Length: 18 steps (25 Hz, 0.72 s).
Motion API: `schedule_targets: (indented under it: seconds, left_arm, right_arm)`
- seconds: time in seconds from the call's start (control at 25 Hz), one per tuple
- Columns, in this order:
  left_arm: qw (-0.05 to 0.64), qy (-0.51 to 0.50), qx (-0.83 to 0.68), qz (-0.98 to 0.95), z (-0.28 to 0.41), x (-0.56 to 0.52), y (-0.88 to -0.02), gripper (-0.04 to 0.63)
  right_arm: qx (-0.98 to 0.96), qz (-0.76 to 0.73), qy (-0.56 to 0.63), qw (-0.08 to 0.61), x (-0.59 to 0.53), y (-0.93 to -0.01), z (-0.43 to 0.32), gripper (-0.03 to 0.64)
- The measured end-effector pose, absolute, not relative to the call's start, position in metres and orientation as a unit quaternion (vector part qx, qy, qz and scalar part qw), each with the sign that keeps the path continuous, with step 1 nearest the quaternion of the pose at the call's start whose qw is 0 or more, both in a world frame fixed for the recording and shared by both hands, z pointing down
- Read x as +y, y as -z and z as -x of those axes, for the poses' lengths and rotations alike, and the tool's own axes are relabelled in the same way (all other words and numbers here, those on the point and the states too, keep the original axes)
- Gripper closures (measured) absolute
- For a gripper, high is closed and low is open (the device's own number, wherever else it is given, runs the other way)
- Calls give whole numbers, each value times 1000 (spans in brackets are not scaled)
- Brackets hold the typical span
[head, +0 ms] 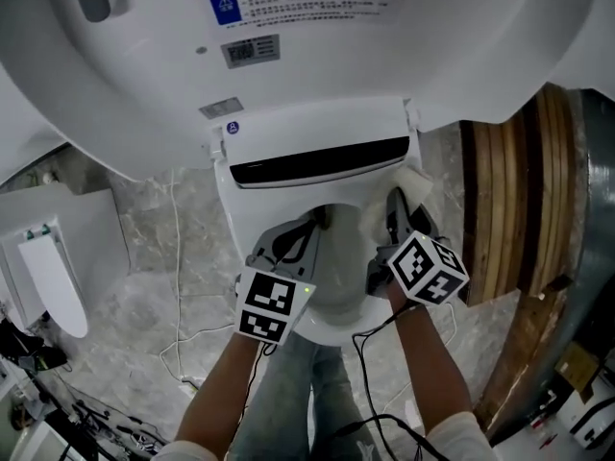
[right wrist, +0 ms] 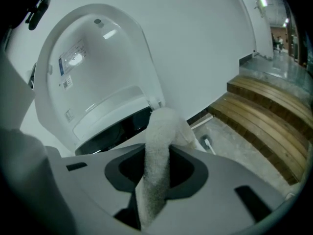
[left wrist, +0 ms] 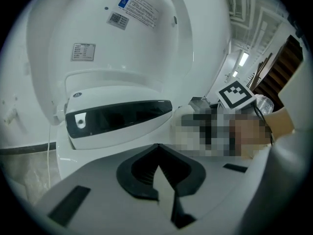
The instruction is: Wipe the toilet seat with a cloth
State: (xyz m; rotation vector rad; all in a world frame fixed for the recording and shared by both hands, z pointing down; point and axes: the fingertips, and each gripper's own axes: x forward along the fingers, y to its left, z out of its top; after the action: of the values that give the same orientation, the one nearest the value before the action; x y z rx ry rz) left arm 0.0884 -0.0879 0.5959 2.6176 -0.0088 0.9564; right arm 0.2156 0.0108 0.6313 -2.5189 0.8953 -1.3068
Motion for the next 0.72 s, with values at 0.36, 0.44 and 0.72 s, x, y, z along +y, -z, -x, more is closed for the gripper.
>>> schedule_targets:
  seconds: [0.36,0.44,0.72]
  left_arm:
    - [179,-344,10,-922,-84,-75,-603,584]
    - [179,-346,13,-921,-81,-69,-604,584]
    - [181,-345,16,-921,-75,-50,-604,584]
  right_arm:
    - [267,855,433,99,26,-641,-216,517]
    - [262,855,437,99,32,-641,-214,517]
    - [248,852,447,108,61,-646,-196,517]
